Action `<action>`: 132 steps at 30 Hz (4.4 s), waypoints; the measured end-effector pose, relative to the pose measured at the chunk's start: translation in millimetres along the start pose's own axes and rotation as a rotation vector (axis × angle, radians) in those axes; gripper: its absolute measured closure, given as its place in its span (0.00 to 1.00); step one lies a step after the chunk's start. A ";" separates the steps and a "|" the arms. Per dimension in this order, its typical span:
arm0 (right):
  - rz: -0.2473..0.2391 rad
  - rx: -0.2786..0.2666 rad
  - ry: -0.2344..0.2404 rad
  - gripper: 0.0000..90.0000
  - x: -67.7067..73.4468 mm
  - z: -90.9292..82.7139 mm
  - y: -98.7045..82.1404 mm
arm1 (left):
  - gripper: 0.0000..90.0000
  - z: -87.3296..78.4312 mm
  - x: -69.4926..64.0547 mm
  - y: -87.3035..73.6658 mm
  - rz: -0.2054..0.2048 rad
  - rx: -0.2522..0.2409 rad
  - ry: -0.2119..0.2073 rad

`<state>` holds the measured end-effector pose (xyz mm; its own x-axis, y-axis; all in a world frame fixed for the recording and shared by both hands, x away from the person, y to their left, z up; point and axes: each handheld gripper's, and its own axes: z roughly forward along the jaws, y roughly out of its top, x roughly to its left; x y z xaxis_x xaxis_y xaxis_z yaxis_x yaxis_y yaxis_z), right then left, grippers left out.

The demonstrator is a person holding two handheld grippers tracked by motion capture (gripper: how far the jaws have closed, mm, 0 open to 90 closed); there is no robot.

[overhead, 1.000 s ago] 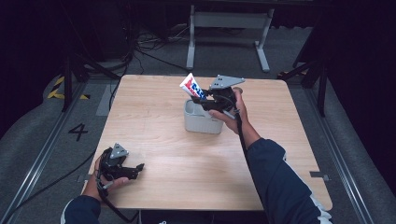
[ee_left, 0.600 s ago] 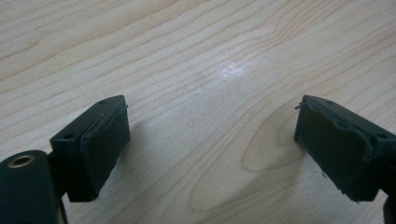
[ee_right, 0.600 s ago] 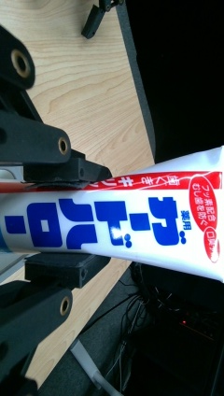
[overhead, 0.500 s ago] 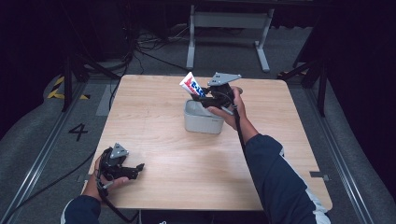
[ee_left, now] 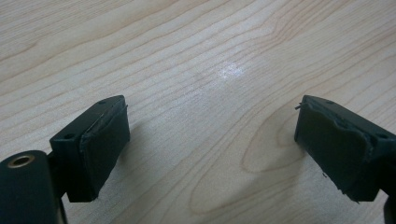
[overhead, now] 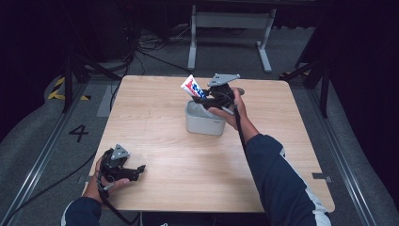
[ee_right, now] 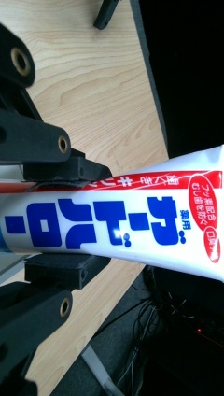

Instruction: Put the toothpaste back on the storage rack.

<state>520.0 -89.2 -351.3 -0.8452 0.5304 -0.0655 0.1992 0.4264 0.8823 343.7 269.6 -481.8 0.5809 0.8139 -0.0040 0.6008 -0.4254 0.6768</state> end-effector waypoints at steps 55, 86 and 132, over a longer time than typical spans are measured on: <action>-0.023 0.128 0.034 0.63 -4.5 -31.5 -46.1 | 0.12 0.1 -0.1 0.0 -0.001 -0.001 -0.001; -0.019 0.111 0.020 0.50 -2.5 -41.8 -46.1 | 0.12 0.1 -0.2 0.0 -0.002 -0.001 -0.002; -0.097 0.147 -0.122 0.38 11.2 -103.7 -61.5 | 0.12 -0.3 -0.9 -0.6 -0.008 0.000 0.000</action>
<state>446.9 -185.5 -358.0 -0.7995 0.5627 -0.2103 0.1979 0.5772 0.7923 342.7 269.2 -481.9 0.5758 0.8176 -0.0095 0.6056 -0.4186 0.6768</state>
